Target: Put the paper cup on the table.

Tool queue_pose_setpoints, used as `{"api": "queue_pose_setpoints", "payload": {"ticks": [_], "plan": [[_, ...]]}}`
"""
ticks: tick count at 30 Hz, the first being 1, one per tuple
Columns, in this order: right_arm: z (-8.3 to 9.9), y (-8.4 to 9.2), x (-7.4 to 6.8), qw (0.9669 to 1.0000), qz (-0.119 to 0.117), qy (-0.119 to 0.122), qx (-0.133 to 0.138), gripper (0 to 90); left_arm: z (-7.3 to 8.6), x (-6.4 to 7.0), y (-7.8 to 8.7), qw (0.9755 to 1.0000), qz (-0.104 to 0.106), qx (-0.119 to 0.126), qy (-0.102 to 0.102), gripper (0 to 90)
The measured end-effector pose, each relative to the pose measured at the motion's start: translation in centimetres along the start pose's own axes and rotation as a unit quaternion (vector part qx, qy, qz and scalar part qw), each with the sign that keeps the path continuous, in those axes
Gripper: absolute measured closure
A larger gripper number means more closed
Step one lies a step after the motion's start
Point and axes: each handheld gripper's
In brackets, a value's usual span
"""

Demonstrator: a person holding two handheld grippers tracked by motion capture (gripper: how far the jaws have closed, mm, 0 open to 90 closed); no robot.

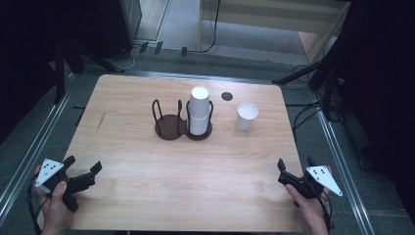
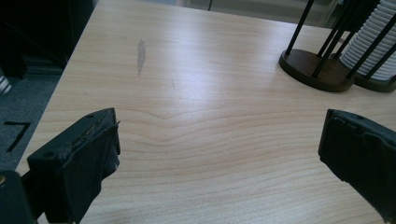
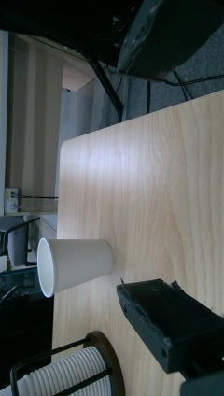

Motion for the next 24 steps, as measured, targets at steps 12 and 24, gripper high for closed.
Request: {"api": "queue_pose_setpoints", "payload": {"ticks": [12, 24], "plan": [[1.6, 0.8, 0.8, 1.0000, 0.003, -0.006, -0.007, 0.2, 0.0, 0.0, 0.0, 1.0000, 0.002, 0.001, 0.002, 0.0], [2.6, 2.1, 1.8, 0.9999, 0.002, -0.009, -0.004, 1.7, 0.0, -0.1, 0.0, 1.0000, 0.004, -0.002, 0.005, 0.0]]}}
Point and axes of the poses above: each handheld gripper's, and its own axes: y roughly backward along the jaws, z roughly out of its underside, x roughly to its right, and after that the axes turned 15 degrees about -x, right-handed
